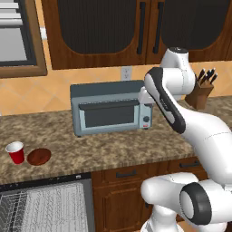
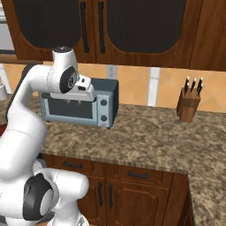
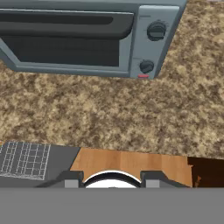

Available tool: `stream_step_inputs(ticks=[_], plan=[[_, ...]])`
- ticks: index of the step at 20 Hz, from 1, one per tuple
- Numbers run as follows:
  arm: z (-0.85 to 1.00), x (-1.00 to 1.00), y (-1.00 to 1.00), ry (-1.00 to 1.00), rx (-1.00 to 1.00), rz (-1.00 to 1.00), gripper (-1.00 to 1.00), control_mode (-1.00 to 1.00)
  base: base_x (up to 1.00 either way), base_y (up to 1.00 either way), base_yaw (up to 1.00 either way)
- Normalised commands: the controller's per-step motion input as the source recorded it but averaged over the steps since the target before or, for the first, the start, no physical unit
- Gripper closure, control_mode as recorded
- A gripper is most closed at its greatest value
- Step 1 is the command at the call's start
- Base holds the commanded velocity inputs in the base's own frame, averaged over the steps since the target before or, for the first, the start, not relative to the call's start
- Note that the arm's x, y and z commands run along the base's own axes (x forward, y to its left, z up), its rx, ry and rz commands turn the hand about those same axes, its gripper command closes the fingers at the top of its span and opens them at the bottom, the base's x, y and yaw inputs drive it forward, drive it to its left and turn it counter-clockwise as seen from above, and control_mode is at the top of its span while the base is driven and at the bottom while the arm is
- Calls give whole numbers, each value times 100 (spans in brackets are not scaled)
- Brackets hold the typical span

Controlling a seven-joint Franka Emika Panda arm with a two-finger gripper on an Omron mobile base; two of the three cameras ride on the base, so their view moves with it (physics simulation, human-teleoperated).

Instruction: Pick up the cup and bowl from the counter, place them in the dishwasher, and close the dishwasher door.

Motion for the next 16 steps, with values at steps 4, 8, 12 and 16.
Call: stream_step_inputs(ticks=[4,8,12,16], plan=[[0,-47,1,-8,0,0,-100,-100,0,0,0],[0,-77,0,-20,0,0,-100,-100,0,0,0],[-13,-77,10,-7,3,0,-100,-100,0,0,0],[-26,-50,10,-4,4,0,-100,100,-4,5,0]])
